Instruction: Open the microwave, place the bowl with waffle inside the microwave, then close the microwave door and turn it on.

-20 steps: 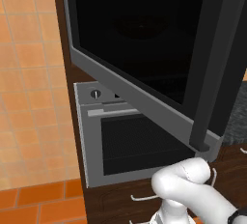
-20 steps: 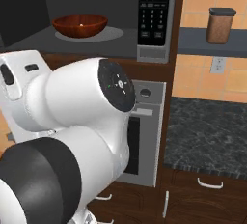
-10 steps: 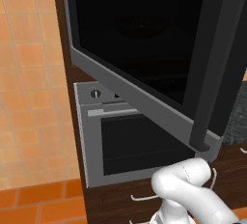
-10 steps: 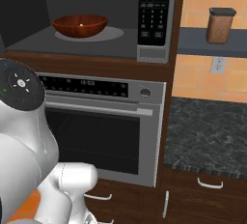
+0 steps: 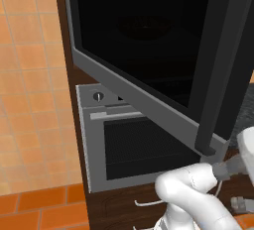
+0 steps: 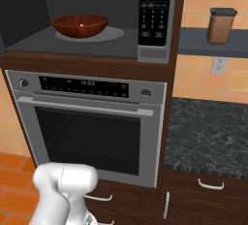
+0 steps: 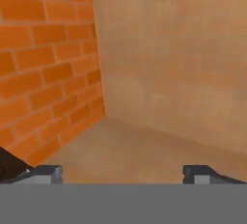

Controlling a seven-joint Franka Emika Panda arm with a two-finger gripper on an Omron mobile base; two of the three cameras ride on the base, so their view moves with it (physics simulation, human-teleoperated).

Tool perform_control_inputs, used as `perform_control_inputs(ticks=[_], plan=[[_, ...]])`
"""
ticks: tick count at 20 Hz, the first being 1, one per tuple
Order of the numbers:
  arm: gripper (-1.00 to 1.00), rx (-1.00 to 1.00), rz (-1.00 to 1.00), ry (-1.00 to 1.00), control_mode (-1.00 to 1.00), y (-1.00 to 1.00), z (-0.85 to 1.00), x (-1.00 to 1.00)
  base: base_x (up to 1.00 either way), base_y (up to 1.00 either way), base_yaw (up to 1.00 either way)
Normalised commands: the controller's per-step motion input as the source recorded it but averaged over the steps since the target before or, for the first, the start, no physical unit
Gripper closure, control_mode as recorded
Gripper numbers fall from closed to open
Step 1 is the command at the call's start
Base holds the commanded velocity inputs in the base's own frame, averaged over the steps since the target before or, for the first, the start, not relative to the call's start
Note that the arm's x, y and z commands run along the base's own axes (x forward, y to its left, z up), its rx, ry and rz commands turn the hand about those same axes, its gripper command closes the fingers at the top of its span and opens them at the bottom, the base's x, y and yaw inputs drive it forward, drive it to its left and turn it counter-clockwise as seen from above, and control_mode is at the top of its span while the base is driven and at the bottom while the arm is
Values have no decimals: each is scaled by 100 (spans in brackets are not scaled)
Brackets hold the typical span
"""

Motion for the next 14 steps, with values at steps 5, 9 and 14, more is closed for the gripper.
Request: perform_control_inputs(ticks=[5,9,14], plan=[[-100,-20,-69,-47,-100,61,-3,23,0,0,0],[-100,-12,-66,-35,-100,57,0,71,0,0,0],[-100,-6,-58,-24,-100,35,0,98,0,0,0]])
